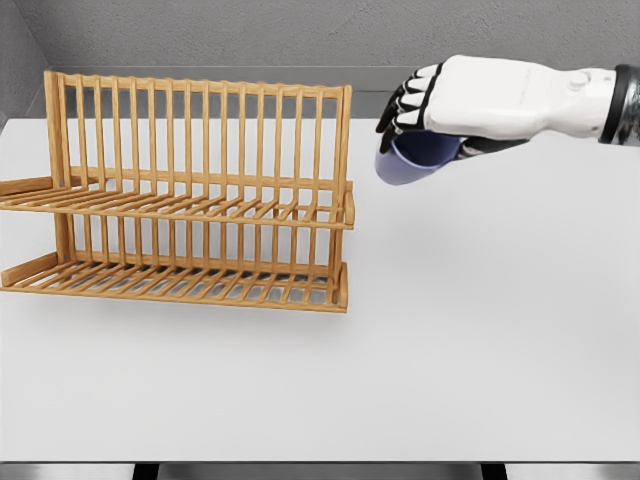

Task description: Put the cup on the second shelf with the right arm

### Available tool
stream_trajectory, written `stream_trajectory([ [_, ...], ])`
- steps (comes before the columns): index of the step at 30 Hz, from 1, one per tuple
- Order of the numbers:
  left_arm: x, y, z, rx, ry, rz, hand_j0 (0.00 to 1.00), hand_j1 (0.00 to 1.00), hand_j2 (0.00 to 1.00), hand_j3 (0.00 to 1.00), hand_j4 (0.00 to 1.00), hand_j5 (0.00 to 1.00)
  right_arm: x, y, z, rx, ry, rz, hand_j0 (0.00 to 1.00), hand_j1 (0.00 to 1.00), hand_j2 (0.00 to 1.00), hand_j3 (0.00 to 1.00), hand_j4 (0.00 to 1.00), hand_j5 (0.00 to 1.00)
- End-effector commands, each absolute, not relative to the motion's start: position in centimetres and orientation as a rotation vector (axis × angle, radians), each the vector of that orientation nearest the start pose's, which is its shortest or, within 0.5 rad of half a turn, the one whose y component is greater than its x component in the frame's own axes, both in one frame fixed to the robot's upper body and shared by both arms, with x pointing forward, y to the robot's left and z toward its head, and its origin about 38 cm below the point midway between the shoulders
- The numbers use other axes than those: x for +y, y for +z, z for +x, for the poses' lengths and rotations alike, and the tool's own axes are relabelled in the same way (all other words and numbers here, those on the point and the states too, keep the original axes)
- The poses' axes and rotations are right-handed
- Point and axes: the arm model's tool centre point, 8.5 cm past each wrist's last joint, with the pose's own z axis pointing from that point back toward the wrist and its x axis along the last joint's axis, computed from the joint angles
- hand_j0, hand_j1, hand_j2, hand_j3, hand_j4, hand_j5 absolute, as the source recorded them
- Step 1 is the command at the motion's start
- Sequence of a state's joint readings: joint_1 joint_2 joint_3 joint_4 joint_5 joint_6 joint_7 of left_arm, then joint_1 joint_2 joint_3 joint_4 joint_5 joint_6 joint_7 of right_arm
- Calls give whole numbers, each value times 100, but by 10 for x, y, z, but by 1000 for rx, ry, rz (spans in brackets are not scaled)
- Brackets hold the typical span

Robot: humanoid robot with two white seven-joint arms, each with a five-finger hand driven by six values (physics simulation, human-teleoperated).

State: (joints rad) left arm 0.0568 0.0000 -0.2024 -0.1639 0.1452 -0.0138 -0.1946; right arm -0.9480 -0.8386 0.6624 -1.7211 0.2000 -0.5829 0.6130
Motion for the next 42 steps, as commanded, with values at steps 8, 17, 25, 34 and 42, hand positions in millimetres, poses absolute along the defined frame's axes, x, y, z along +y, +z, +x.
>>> stream_trajectory([
  [8, 244, -263, 20, -110, -72, -138, 100, 100, 100, 100, 100, 100, -181, 380, 402, 2047, -2477, 436, 65, 65, 65, 65, 65, 65],
  [17, 244, -263, 20, -110, -72, -138, 100, 100, 100, 100, 100, 100, -154, 372, 400, 2043, -2459, 348, 65, 65, 65, 65, 65, 65],
  [25, 244, -263, 20, -110, -72, -138, 100, 100, 100, 100, 100, 100, -148, 355, 400, 1987, -2515, 320, 65, 65, 65, 65, 65, 65],
  [34, 244, -263, 20, -110, -72, -138, 100, 100, 100, 100, 100, 100, -136, 342, 399, 1965, -2539, 272, 74, 74, 74, 74, 74, 74],
  [42, 244, -263, 20, -110, -72, -138, 100, 100, 100, 100, 100, 100, -193, 405, 411, 2161, -2391, 583, 100, 100, 100, 100, 100, 100],
])
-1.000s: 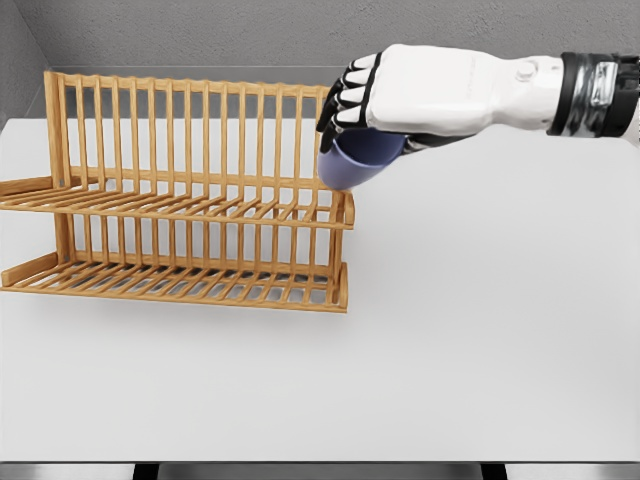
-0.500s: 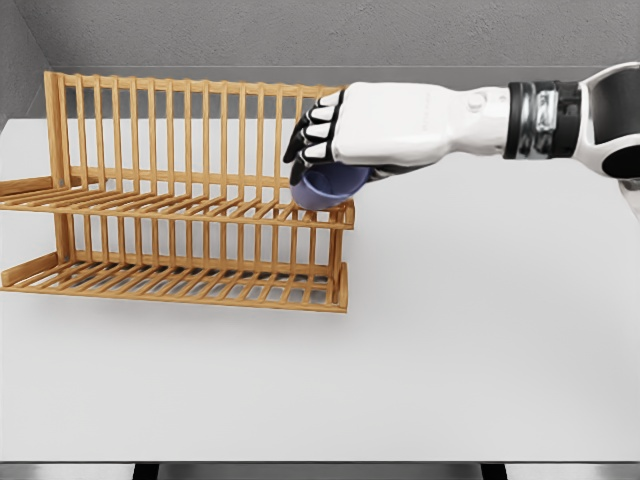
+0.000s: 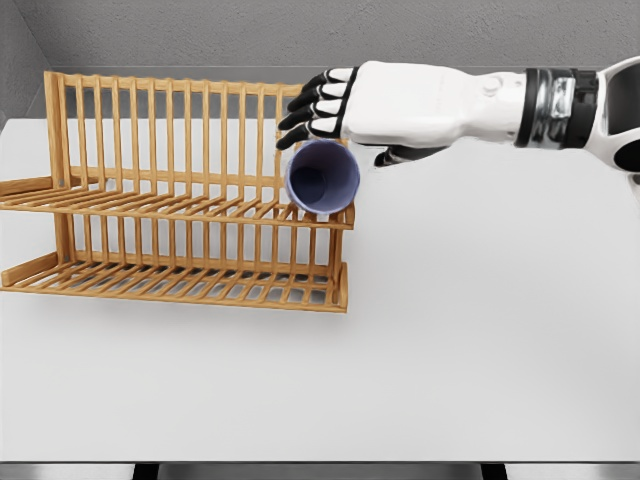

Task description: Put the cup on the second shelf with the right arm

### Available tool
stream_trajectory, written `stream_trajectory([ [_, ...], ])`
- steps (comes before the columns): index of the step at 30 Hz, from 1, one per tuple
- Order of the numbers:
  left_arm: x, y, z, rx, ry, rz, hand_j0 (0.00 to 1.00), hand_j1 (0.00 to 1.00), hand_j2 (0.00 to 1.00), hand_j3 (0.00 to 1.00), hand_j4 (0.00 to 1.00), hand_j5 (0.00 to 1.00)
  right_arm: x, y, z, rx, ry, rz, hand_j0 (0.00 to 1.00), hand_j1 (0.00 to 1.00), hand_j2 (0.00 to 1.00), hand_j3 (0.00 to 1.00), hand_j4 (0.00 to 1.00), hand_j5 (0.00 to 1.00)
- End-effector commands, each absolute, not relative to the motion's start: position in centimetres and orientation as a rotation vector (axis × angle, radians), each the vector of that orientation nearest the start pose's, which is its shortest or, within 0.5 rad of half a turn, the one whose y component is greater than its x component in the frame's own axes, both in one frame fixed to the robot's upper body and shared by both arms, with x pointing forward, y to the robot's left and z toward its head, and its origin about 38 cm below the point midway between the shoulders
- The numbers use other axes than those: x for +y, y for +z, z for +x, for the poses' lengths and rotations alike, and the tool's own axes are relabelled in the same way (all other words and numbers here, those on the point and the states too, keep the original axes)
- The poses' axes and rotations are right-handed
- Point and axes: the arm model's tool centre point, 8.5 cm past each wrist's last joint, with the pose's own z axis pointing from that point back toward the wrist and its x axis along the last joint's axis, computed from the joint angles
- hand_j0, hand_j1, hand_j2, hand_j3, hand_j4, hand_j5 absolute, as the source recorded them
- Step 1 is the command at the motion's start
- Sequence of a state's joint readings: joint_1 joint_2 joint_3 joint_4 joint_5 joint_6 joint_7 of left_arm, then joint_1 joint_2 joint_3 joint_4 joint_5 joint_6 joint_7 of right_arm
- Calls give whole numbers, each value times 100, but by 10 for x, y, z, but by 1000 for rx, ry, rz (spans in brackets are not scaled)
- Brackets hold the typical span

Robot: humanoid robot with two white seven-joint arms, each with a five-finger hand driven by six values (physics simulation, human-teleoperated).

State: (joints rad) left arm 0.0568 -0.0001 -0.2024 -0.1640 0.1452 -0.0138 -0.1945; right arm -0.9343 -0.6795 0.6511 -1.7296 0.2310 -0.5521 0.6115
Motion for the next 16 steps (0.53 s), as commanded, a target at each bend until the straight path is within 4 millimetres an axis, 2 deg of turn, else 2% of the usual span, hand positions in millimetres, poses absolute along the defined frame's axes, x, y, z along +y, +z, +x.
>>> stream_trajectory([
  [1, 244, -263, 20, -110, -72, -138, 100, 100, 100, 100, 100, 100, -216, 411, 414, 2239, -2356, 657, 100, 100, 100, 100, 100, 100],
  [2, 244, -263, 20, -110, -72, -138, 100, 100, 100, 100, 100, 100, -240, 416, 418, 2320, -2318, 729, 100, 100, 100, 100, 100, 100],
  [3, 244, -263, 20, -110, -72, -138, 100, 100, 100, 100, 100, 100, -263, 411, 421, 2397, -2303, 781, 100, 100, 100, 100, 100, 100],
  [6, 244, -263, 20, -110, -72, -138, 100, 100, 100, 100, 100, 100, -288, 366, 423, 2467, -2410, 751, 100, 100, 100, 100, 100, 100],
  [8, 244, -263, 20, -110, -72, -138, 100, 100, 100, 100, 100, 100, -314, 324, 416, 2585, -2468, 735, 100, 100, 100, 100, 100, 100],
  [10, 244, -263, 20, -110, -72, -138, 100, 100, 100, 100, 100, 100, -324, 295, 410, 2629, -2534, 703, 100, 100, 100, 100, 100, 100],
  [14, 244, -263, 20, -110, -72, -138, 100, 100, 100, 100, 100, 100, -356, 270, 407, 2735, -2577, 762, 100, 100, 100, 100, 100, 100],
  [16, 244, -263, 20, -110, -72, -138, 100, 100, 100, 100, 100, 100, -357, 267, 406, 2739, -2584, 759, 100, 100, 100, 100, 100, 100],
])
